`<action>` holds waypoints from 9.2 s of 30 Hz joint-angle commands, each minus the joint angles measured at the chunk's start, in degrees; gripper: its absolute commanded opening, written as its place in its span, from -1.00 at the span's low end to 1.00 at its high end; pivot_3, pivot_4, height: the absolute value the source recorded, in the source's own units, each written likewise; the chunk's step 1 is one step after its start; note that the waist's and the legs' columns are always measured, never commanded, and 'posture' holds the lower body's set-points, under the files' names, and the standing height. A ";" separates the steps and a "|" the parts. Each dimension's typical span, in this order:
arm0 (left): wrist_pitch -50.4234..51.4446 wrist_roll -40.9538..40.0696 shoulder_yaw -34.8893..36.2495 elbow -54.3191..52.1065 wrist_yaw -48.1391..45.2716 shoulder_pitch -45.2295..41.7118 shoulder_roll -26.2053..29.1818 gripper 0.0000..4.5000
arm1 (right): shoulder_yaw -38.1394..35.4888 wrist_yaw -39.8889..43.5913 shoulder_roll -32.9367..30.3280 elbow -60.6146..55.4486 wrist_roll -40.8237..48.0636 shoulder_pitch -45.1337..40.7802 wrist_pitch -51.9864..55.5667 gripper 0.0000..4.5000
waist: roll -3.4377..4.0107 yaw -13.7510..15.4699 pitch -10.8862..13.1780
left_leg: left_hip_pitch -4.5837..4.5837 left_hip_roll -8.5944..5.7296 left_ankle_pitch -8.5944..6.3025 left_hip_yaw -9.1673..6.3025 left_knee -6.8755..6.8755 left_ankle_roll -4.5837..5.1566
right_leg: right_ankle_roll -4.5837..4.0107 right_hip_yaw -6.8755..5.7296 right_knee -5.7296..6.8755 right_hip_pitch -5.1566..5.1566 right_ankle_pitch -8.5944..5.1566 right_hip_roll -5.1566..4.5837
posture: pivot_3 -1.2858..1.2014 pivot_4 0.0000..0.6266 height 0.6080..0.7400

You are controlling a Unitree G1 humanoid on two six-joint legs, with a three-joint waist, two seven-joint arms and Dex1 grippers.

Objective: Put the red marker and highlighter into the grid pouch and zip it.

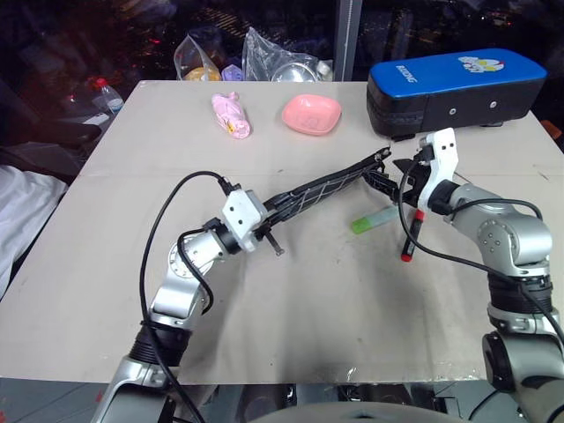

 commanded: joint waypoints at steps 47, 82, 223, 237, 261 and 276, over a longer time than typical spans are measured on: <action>0.02 8.83 1.71 -2.70 5.41 0.48 -5.60 -1.00 | 13.45 13.27 -8.88 -9.37 -10.47 -4.04 -5.07 -0.98 | -0.03 0.00 0.05 | -0.02 0.02 -0.01 0.00 -0.10 0.01 | 0.00 0.00 -0.08 -0.04 0.00 -0.13 | 0.03 -0.52 0.97; -4.03 13.45 -0.96 -2.42 7.74 2.81 -8.40 -1.00 | 16.92 12.59 -2.61 -12.65 -10.43 -6.80 -0.31 -0.98 | -0.05 0.03 0.06 | -0.82 0.01 0.00 -0.11 0.08 0.00 | 0.00 -0.14 -0.01 -0.73 0.02 -0.07 | 0.03 -0.52 0.97; -11.38 15.47 -3.83 -0.83 3.28 -3.55 -5.99 -1.00 | 20.60 29.06 -30.91 11.14 -40.41 -6.06 -69.20 -0.87 | -0.03 0.05 0.06 | -0.69 -0.03 0.11 -0.09 0.21 -0.15 | 0.02 0.06 0.19 -0.73 0.01 0.17 | 0.03 -0.52 0.97; -9.71 14.82 -2.00 0.97 5.58 -3.18 -7.46 -1.00 | 17.57 25.75 -21.93 17.54 -37.74 -12.47 -73.75 0.85 | 0.00 0.88 0.07 | -0.68 0.02 0.13 0.03 0.28 -0.18 | 0.01 -0.03 0.32 -0.74 0.02 0.04 | 0.03 -0.52 0.97; -8.38 14.34 3.87 3.82 8.54 -4.24 -5.43 -1.00 | 17.88 44.63 -13.49 36.36 -17.71 -9.95 -44.39 0.97 | -0.03 0.21 0.06 | -0.69 -0.01 0.12 -0.10 0.40 -0.16 | -0.01 0.00 0.60 -0.82 0.02 0.19 | 0.03 -0.52 0.97; -8.42 15.50 2.55 2.84 9.70 -3.29 -5.64 -1.00 | 20.56 54.23 -13.33 51.57 -26.38 -14.62 -53.53 -0.17 | 0.00 0.35 0.04 | -0.64 0.01 0.12 0.02 0.45 -0.16 | 0.00 -0.04 0.72 -0.80 0.02 0.04 | 0.03 -0.52 0.97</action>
